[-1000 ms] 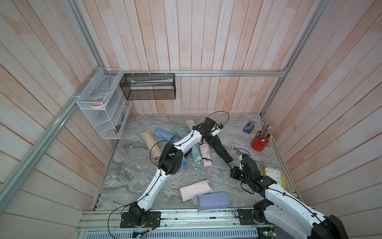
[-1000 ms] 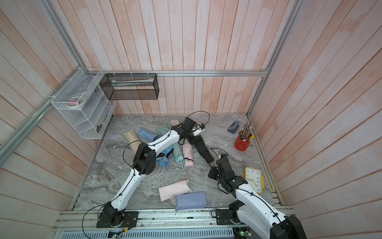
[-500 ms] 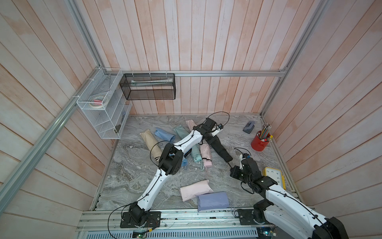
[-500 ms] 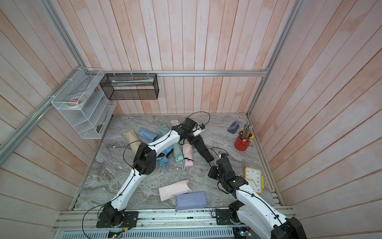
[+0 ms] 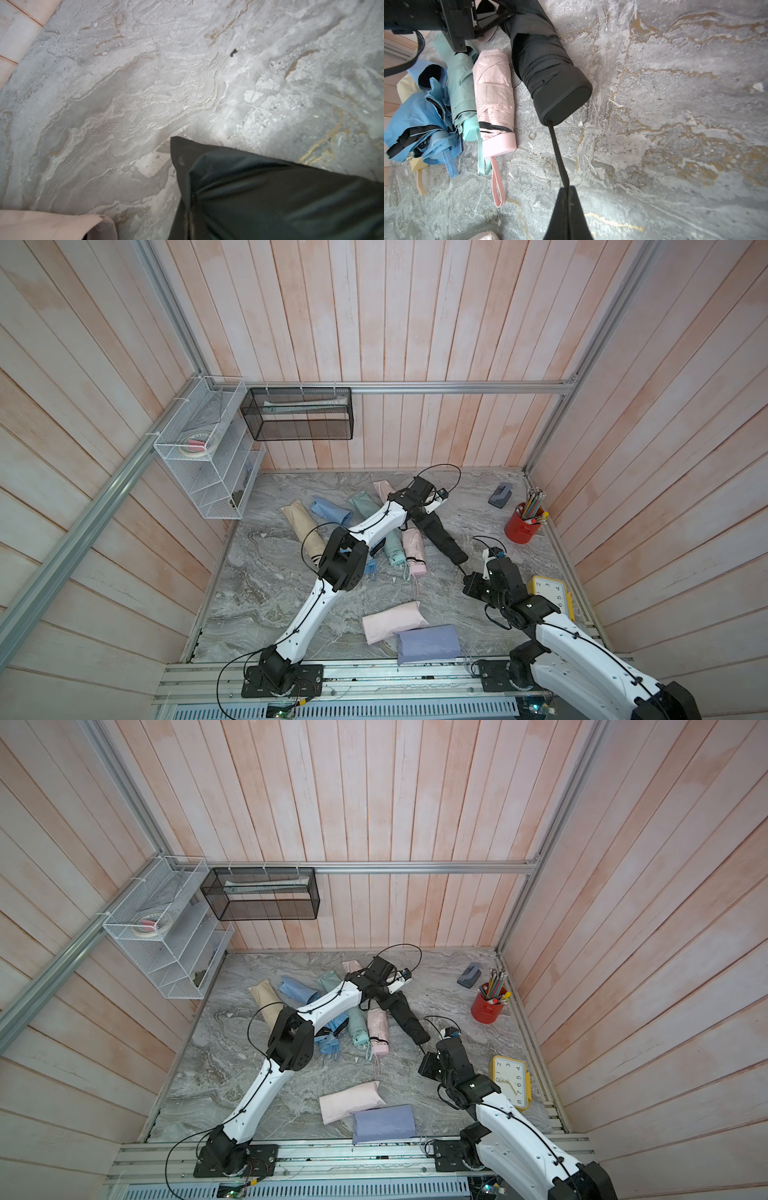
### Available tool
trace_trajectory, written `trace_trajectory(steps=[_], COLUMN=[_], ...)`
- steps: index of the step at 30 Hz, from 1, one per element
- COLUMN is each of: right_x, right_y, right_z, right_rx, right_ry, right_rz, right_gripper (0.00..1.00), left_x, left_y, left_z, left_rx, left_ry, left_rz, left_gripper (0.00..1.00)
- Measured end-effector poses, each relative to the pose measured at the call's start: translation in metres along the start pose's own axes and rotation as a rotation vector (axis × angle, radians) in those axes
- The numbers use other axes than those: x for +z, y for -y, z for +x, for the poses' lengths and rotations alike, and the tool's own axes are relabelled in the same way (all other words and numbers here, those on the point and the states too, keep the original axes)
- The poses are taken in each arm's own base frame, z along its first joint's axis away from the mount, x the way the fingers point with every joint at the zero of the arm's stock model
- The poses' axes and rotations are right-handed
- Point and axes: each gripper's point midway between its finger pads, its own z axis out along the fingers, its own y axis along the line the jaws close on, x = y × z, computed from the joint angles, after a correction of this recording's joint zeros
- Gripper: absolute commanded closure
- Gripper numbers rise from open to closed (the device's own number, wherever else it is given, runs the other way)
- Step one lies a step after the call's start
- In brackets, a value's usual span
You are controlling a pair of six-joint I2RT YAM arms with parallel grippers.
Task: Take umbrellas out of sleeves
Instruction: Take out the umbrella from the umbrella sleeve.
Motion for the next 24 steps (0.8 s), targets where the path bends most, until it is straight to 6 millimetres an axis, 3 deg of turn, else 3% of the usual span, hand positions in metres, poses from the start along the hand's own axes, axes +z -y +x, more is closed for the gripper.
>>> trace_trajectory(steps=[24], right_x=[-0.004], right_y=[-0.001], right_z=[-0.003], right_rx=[0.003], right_ry=[0.019], right_rz=[-0.005], right_gripper=[1.00], left_x=[-0.007], left_y=[-0.012], left_z=[-0.002], left_rx=[-0.031], left_ry=[-0.001], left_rz=[-0.010], left_gripper=[1.00])
